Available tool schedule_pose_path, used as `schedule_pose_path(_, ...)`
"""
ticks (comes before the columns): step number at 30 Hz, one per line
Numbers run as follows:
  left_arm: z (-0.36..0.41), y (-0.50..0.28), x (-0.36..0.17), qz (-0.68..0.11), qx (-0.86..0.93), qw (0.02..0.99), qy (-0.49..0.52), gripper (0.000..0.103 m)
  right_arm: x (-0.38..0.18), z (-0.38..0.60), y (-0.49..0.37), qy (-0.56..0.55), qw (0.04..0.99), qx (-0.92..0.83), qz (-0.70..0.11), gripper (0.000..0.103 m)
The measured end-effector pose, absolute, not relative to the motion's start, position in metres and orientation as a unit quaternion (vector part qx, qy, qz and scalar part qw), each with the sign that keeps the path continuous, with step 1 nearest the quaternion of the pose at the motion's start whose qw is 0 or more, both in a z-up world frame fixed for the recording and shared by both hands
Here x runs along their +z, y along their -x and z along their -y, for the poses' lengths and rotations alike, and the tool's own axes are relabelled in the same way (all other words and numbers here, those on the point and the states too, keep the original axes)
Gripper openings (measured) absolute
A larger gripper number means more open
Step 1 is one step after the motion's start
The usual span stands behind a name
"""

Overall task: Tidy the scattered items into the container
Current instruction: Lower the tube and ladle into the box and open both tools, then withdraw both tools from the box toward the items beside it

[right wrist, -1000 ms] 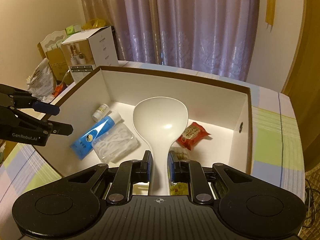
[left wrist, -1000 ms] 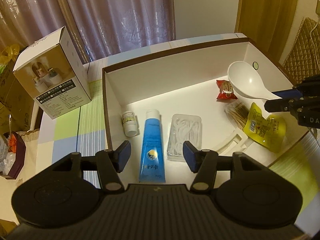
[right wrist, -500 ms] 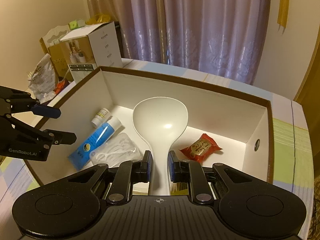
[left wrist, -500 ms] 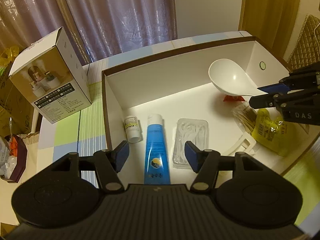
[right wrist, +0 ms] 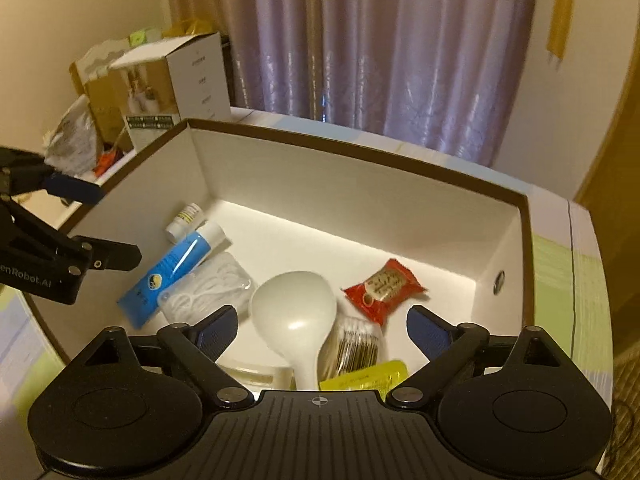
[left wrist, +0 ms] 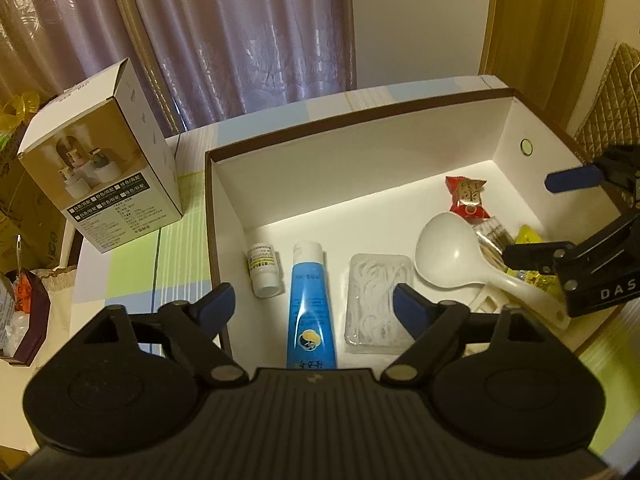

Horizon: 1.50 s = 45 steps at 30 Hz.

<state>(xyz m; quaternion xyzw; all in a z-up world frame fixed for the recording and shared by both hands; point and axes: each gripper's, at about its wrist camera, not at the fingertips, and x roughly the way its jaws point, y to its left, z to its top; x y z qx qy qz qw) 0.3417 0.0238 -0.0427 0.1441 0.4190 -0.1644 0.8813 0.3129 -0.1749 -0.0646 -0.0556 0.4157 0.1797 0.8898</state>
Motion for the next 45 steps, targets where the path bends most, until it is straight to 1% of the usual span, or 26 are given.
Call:
schedule_pose_path(4, -0.026, -0.334, -0.035, -0.414, -0.168, 0.884, -0.139, 0.090, -0.054, 0.181, -0.298, 0.041, 0.892, 0.173, -0.416, 0.097)
schedule_pose_path(6, -0.027, -0.330, -0.032, -0.414, -0.167, 0.885, -0.131, 0.094, -0.049, 0.182, -0.289, 0.040, 0.894, 0.167, -0.413, 0.097)
schedule_pose_path(15, -0.029, -0.309, -0.017, -0.406, -0.162, 0.891, -0.122, 0.100, -0.033, 0.183, -0.258, 0.020, 0.906, 0.139, -0.398, 0.097)
schedule_pose_path(19, -0.029, -0.300, -0.009, -0.400, -0.161, 0.894, -0.123, 0.101, -0.028, 0.184, -0.252, 0.006, 0.908, 0.117, -0.402, 0.097)
schedule_pose_path(25, -0.035, -0.283, 0.002, -0.387, -0.162, 0.899, -0.123, 0.102, -0.016, 0.192, -0.238, -0.049, 0.911, 0.096, -0.397, 0.097)
schedule_pose_path(32, -0.060, -0.256, 0.007, -0.386, -0.162, 0.903, -0.098, 0.102, -0.004, 0.204, -0.209, -0.098, 0.916, 0.113, -0.373, 0.097)
schedule_pose_path(35, -0.075, -0.239, 0.005, -0.390, -0.163, 0.902, -0.085, 0.102, -0.005, 0.201, -0.194, -0.097, 0.912, 0.134, -0.375, 0.097)
schedule_pose_path(38, -0.089, -0.224, -0.004, -0.406, -0.154, 0.897, -0.080, 0.102, -0.012, 0.187, -0.175, -0.071, 0.908, 0.166, -0.379, 0.097)
schedule_pose_path(42, -0.109, -0.208, -0.026, -0.442, -0.136, 0.884, -0.068, 0.102, -0.030, 0.156, -0.153, -0.030, 0.898, 0.205, -0.387, 0.097)
schedule_pose_path(45, -0.122, -0.201, -0.043, -0.470, -0.121, 0.873, -0.049, 0.102, -0.047, 0.134, -0.144, -0.023, 0.887, 0.234, -0.398, 0.097)
